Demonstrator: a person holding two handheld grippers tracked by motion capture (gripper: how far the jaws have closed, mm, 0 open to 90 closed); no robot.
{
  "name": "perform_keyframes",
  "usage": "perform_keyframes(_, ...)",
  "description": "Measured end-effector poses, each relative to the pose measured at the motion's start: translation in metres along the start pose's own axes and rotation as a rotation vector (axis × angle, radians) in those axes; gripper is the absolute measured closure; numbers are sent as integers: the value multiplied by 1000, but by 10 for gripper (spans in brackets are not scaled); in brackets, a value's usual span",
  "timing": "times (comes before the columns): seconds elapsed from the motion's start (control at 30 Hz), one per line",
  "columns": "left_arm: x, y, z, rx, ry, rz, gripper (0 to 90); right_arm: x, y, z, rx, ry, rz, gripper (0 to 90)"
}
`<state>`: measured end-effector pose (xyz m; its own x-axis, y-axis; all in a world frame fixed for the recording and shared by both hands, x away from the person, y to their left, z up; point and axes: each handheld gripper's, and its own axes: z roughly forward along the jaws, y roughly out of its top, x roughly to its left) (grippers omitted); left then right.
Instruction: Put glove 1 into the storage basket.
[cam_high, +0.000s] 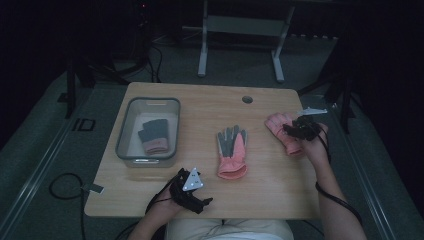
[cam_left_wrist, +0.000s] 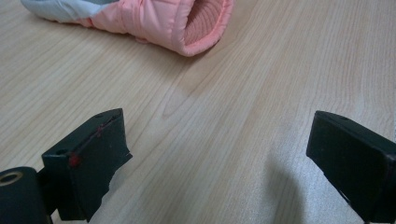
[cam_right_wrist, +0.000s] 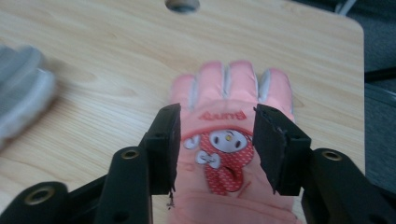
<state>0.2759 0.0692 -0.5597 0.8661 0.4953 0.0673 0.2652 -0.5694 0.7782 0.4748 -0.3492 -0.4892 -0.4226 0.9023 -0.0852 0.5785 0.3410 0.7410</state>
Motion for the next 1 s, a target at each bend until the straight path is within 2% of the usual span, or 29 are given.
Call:
perform_keyframes(0.17, 0, 0, 0, 0, -1, 2, 48, -4, -7, 13, 33, -11, 14, 470)
perform_keyframes(0.33, 0, 0, 1, 1, 0, 2, 49, -2, -19, 24, 72, -54, -36, 451)
perform_keyframes(0.37, 0, 0, 1, 1, 0, 2, 48, -2, -21, 26, 71, -52, -33, 460)
perform_keyframes(0.5, -1, 0, 1, 3, 2, 5, 49, -1, -25, 32, 84, -54, -21, 573)
perform_keyframes(0.63, -1, 0, 1, 2, 1, 5, 49, -2, -22, 33, 109, -54, 12, 735)
perform_keyframes(0.67, -1, 0, 1, 1, 1, 6, 49, -2, -22, 32, 110, -63, 17, 790)
perform_keyframes(0.77, -1, 0, 1, -1, -1, 6, 48, -2, -19, 28, 111, -84, 36, 857)
perform_keyframes(0.83, -1, 0, 1, -2, 2, 9, 49, -1, -17, 22, 100, -95, 52, 864)
perform_keyframes(0.9, -1, 0, 1, -4, 2, 14, 49, -1, -14, 13, 75, -77, 101, 869)
perform_keyframes(1.0, -2, 0, 1, -3, 2, 17, 49, 5, -7, -9, 27, -77, 127, 870)
